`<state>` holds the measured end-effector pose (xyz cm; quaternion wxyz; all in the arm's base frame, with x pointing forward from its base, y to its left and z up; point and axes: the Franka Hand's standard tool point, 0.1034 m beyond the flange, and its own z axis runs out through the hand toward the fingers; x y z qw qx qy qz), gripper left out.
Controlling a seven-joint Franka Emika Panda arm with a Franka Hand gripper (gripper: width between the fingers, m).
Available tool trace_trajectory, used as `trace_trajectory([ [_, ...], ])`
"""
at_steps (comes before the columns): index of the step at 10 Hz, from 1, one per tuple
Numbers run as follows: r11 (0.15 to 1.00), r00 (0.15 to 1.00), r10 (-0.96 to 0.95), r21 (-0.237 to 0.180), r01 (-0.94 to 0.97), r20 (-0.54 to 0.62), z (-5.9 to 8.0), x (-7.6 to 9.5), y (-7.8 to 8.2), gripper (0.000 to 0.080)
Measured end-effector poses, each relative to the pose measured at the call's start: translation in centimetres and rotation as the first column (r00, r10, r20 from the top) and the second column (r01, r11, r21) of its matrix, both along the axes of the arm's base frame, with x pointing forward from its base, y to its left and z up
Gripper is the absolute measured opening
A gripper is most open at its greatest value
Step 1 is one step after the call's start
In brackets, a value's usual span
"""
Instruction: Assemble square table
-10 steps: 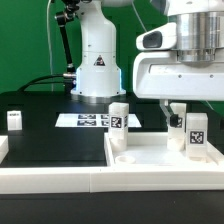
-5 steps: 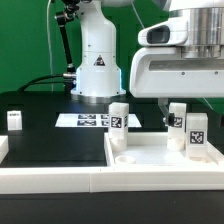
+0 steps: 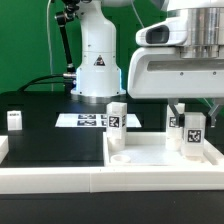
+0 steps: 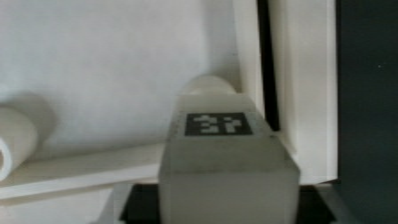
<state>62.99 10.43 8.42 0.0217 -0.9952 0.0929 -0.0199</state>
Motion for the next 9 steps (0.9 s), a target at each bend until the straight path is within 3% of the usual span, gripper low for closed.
trace_trajectory([
  [3, 0.969, 0.969, -0.247, 0.015, 0.248, -0.012, -0.09, -0.05, 0.01, 0.029],
  [5, 0.869, 0.869, -0.494, 0.026, 0.495, -0.03, -0.17, -0.26, 0.16, 0.029],
  [9, 0.598, 0.601, -0.798, 0.055, 0.799, -0.05, -0.25, -0.21, 0.83, 0.029],
])
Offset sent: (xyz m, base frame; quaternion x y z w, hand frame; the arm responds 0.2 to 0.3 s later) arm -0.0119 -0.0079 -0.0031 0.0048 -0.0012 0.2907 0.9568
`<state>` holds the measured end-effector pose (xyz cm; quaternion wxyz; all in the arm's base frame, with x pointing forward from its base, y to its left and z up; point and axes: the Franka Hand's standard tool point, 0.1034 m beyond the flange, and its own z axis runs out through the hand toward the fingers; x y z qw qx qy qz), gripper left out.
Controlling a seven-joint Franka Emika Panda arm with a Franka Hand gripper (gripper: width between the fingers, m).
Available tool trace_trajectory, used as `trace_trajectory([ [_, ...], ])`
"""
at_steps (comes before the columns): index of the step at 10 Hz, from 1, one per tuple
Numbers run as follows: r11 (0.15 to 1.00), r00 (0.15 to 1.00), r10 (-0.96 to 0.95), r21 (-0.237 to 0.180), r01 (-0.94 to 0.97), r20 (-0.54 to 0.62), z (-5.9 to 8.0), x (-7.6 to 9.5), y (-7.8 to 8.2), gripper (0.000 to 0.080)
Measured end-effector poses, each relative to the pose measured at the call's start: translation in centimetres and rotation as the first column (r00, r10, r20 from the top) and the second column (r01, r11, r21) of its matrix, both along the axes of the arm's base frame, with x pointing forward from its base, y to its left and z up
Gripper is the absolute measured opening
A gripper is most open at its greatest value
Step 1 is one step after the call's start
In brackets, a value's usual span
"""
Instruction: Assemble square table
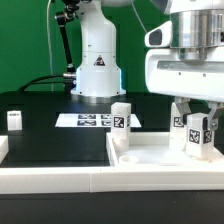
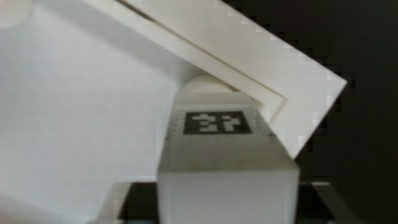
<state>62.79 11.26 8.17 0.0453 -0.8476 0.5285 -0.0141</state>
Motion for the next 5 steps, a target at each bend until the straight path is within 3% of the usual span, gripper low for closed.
trace_trajectory([
  [5, 0.888, 0.889, -0.455, 0.046, 0.457, -0.055, -0.05, -0.09, -0.37, 0.029],
])
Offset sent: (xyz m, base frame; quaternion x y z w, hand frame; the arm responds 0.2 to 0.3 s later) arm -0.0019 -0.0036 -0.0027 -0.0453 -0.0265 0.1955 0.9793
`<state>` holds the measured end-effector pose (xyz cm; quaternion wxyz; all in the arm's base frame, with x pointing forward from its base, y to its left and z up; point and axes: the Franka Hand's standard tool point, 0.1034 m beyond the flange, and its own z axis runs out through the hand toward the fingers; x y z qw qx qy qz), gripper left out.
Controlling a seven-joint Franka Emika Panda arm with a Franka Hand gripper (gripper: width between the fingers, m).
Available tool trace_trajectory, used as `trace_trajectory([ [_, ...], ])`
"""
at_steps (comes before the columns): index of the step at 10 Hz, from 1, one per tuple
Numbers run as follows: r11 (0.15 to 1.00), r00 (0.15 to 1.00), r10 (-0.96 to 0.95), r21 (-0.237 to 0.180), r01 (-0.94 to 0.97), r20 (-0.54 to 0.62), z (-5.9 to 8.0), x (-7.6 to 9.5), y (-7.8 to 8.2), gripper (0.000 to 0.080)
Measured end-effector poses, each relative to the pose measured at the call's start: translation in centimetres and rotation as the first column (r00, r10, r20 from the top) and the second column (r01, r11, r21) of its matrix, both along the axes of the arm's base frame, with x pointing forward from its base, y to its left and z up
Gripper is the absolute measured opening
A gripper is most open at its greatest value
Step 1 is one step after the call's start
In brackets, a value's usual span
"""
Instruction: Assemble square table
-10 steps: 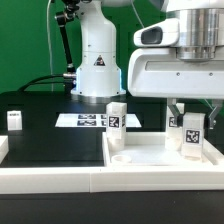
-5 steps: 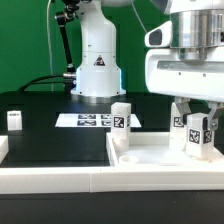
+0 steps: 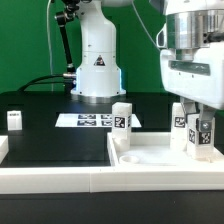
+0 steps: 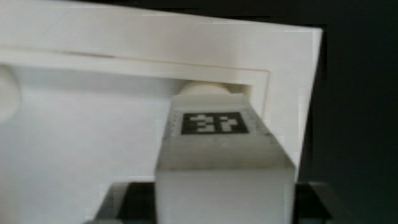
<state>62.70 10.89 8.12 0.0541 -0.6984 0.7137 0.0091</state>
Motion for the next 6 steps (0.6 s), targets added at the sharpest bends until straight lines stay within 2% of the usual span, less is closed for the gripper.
trace_trajectory([
  [4, 0.988, 0.988, -0.156, 0.015, 0.156, -0.014, -0.03, 0.01, 0.02, 0.029],
  [6, 0.993, 0.994, -0.113, 0.013, 0.113, -0.009, -0.03, 0.02, 0.02, 0.029],
])
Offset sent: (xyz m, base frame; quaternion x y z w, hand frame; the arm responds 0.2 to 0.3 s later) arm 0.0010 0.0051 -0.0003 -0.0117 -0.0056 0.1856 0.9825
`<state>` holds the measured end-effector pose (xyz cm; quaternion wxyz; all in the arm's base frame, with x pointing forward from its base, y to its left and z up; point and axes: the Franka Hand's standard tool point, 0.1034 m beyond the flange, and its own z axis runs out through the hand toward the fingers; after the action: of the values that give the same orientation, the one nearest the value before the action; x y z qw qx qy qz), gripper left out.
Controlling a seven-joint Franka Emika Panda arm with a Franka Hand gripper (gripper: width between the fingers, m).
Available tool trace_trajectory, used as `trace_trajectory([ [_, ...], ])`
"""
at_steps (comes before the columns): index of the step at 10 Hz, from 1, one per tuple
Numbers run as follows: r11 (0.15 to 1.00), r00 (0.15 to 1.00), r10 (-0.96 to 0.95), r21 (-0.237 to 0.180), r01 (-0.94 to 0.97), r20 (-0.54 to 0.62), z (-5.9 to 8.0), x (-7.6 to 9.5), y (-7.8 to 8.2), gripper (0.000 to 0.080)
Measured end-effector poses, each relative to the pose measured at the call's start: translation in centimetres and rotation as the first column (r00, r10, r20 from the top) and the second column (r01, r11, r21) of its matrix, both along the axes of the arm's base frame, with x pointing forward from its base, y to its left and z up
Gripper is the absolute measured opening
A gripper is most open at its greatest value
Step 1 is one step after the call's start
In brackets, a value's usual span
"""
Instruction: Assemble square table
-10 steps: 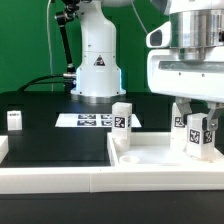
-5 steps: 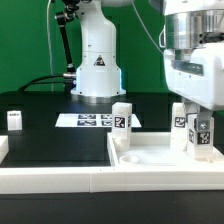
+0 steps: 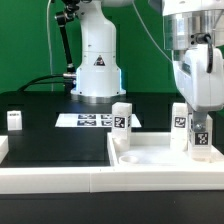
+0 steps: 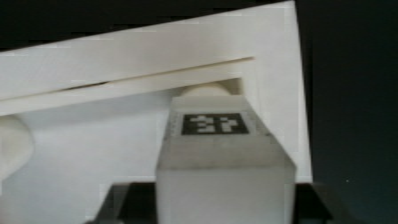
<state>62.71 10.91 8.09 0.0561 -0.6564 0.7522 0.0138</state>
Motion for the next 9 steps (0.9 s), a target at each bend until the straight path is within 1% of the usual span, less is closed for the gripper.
trace_trajectory([
  [1, 0.999, 0.999, 0.034, -0.002, -0.034, 0.004, -0.01, 0.02, 0.05, 0.029],
  [2, 0.996, 0.996, 0.086, -0.006, -0.086, 0.009, 0.01, 0.03, 0.27, 0.0458],
  [3, 0.985, 0.985, 0.172, -0.012, -0.172, 0.016, -0.03, -0.02, 0.52, 0.0586],
  [4, 0.962, 0.962, 0.273, -0.021, -0.273, 0.023, -0.02, -0.01, 0.66, 0.0586],
  [5, 0.944, 0.943, 0.33, -0.027, -0.33, 0.03, -0.05, 0.02, 0.76, 0.0638],
  [8, 0.861, 0.86, 0.509, -0.049, -0.507, 0.045, -0.06, 0.08, 0.67, 0.0648],
  [9, 0.82, 0.819, 0.572, -0.058, -0.569, 0.048, -0.06, 0.09, 0.64, 0.0649],
])
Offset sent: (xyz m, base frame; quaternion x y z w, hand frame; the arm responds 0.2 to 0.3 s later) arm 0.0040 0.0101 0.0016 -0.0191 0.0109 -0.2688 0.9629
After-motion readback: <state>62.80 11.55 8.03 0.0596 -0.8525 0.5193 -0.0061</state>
